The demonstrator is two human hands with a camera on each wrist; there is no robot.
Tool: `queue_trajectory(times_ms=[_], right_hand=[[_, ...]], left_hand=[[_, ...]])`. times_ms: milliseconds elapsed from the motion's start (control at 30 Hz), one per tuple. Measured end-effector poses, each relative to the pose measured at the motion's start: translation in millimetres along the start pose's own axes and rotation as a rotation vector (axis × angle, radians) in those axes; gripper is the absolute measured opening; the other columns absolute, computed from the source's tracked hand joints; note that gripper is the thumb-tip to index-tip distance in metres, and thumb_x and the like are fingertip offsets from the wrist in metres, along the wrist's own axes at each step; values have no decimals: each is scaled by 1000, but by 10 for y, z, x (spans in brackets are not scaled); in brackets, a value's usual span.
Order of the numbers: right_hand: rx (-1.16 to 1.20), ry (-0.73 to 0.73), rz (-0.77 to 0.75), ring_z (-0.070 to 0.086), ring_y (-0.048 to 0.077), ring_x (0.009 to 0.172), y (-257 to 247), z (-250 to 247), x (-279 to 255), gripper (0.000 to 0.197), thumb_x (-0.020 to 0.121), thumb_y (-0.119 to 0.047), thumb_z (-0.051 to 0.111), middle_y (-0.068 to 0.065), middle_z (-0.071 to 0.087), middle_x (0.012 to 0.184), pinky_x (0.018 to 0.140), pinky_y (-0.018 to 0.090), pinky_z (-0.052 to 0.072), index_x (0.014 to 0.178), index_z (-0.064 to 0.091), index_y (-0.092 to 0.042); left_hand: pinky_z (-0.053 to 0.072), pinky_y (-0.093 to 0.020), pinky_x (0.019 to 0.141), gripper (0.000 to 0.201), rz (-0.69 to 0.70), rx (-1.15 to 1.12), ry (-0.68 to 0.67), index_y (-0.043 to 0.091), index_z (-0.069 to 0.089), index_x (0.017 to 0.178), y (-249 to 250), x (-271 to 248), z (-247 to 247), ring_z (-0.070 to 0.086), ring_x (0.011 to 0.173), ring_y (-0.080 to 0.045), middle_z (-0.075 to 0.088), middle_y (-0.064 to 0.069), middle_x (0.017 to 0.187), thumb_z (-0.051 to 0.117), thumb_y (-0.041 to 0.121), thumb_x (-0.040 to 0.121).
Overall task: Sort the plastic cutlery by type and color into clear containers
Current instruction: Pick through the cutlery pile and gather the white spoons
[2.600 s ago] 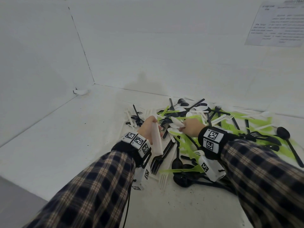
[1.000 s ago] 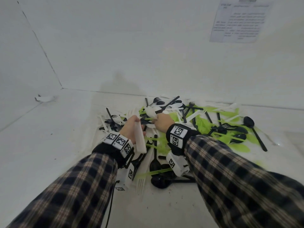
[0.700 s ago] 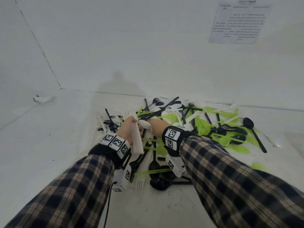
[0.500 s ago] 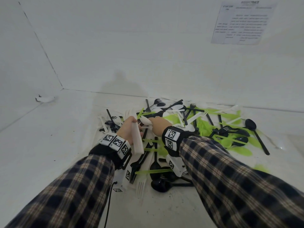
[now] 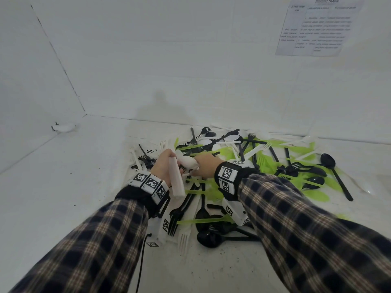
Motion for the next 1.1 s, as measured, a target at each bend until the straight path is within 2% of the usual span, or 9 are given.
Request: queue_trajectory(times_ms=[133,300,467,600,700,767,900,1000,1100], right_hand=[[-31,-108,22,58,21,79,-51,63,-25,39,93,-37,52,7,61,89,68,28,45,116,58,-6],[-29,-39,81,50,20,79,-99,93,-44,46,90,-46,51,9,58,86,65,26,38,105,62,-4],[-50,37,130,50,23,83,-86,-33,-124,30,94,-26,46,6,47,74,63,27,40,93,59,1],[116,137,196,55,33,105,-2,-100,-215,26,92,-10,47,19,55,106,77,35,44,116,45,1],[274,207,174,51,29,82,67,-154,-327,25,90,-4,47,8,48,77,67,31,36,103,26,-7],[339,276,173,47,24,80,128,-206,-427,23,91,-5,47,4,44,74,65,26,31,105,29,-6],[474,440,191,51,25,90,223,-299,-667,25,95,-20,47,11,52,99,69,25,33,113,45,-3],[508,374,208,46,21,84,239,-299,-809,11,95,-17,43,5,48,87,68,26,33,91,47,-7],[618,307,228,44,20,62,232,-272,-965,24,92,-15,46,2,43,68,54,29,38,69,40,-12]], left_hand=[[40,-21,45,18,-1,-34,8,9,41,72,4,26,-33,38,52,-16,41,-3,63,42,20,87],[36,-24,51,18,-3,-60,5,7,41,75,8,29,-37,37,52,-16,40,-2,62,43,20,87],[38,-29,53,13,38,-33,9,8,43,80,12,8,-10,39,54,-17,42,-4,66,43,19,88],[38,-28,53,14,66,-50,-2,9,42,76,-3,-30,66,37,53,-16,42,-4,65,43,16,87],[34,-26,52,18,52,-74,-56,10,40,70,-54,-69,164,33,51,-16,39,-4,62,42,16,88],[35,-26,51,16,35,-96,-84,10,40,73,-111,-94,242,35,51,-16,40,-4,63,43,16,87],[37,-29,54,15,25,-117,-143,10,39,74,-257,-167,416,37,54,-18,39,-5,63,44,16,87],[36,-29,54,19,48,-90,-203,11,38,71,-329,-261,579,39,52,-17,38,-4,61,40,17,88],[49,-33,59,22,127,-4,-292,7,51,81,-409,-298,729,62,61,-26,57,-7,67,42,26,85]])
Point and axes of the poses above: each hand's wrist, its own x-axis towards the middle knuckle, its own z-axis out of the palm, y = z × x, the point moved 3 cm from there along x, towards the middle knuckle
